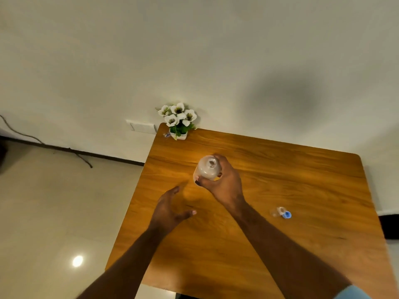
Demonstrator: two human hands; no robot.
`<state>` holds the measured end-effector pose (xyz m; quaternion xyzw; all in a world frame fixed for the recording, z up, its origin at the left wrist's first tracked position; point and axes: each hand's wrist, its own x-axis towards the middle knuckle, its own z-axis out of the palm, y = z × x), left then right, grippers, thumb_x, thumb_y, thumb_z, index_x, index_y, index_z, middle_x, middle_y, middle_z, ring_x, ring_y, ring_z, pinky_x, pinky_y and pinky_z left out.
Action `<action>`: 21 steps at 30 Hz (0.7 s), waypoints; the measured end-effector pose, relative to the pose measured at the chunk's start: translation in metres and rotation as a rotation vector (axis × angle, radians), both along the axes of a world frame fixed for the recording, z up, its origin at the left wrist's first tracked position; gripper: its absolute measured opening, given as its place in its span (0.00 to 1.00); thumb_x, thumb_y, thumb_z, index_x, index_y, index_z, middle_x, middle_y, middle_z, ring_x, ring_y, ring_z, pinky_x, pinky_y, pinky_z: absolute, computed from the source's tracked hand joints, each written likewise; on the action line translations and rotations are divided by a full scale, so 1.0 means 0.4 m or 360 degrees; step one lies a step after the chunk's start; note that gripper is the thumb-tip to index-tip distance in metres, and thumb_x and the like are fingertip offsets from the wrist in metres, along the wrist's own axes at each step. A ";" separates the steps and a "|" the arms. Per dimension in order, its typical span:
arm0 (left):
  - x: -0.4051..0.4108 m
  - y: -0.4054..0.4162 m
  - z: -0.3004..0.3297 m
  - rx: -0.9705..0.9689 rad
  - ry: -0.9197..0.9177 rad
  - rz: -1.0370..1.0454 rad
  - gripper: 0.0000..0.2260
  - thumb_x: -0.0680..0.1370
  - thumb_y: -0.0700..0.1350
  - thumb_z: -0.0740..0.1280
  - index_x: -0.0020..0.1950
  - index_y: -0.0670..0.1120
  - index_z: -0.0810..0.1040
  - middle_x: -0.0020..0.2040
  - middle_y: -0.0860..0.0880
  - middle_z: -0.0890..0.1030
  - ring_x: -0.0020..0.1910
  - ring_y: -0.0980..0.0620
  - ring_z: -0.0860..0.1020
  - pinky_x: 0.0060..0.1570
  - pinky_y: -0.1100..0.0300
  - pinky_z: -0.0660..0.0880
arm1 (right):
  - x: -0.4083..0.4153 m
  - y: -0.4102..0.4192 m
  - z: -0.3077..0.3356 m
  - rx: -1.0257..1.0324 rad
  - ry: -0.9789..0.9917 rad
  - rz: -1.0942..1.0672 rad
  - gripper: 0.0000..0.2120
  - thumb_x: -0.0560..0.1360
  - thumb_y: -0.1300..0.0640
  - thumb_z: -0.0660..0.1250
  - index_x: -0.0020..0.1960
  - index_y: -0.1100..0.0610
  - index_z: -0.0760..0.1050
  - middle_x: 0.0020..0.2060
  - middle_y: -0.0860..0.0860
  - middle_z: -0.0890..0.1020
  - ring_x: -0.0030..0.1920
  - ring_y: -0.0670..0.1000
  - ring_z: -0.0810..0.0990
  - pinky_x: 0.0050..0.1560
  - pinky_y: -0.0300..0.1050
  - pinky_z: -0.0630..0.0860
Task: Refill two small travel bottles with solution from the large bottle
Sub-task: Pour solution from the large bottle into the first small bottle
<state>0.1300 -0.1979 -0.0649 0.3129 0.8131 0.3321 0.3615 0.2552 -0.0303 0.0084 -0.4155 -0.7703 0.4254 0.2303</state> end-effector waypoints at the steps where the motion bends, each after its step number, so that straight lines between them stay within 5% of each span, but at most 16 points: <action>1: 0.011 0.026 0.004 -0.0009 0.0000 -0.0053 0.47 0.63 0.65 0.79 0.77 0.56 0.65 0.75 0.52 0.69 0.73 0.48 0.67 0.68 0.47 0.71 | 0.026 0.011 0.031 0.0050 0.0022 -0.0028 0.35 0.63 0.45 0.81 0.66 0.47 0.71 0.57 0.42 0.78 0.53 0.42 0.77 0.49 0.37 0.78; 9: 0.146 0.238 -0.005 0.0007 0.0081 -0.0555 0.36 0.67 0.54 0.81 0.73 0.52 0.72 0.72 0.51 0.73 0.70 0.50 0.72 0.66 0.58 0.71 | 0.257 0.111 0.130 0.0102 -0.0018 -0.0413 0.36 0.63 0.45 0.80 0.67 0.46 0.69 0.56 0.40 0.77 0.54 0.44 0.77 0.47 0.35 0.77; 17: 0.222 0.307 -0.071 -0.0026 0.0000 -0.0617 0.27 0.70 0.44 0.80 0.67 0.49 0.77 0.59 0.55 0.77 0.57 0.57 0.77 0.46 0.74 0.70 | 0.397 0.139 0.092 0.0019 -0.0072 -0.0666 0.37 0.64 0.46 0.80 0.68 0.47 0.68 0.56 0.40 0.76 0.55 0.44 0.77 0.46 0.30 0.74; 21: 0.221 0.306 -0.082 -0.0035 0.0011 -0.0553 0.20 0.71 0.45 0.79 0.62 0.49 0.81 0.56 0.54 0.82 0.57 0.55 0.80 0.51 0.68 0.75 | 0.406 0.136 0.080 -0.0011 -0.0087 -0.0677 0.37 0.64 0.47 0.80 0.68 0.48 0.68 0.56 0.41 0.76 0.55 0.44 0.77 0.44 0.29 0.73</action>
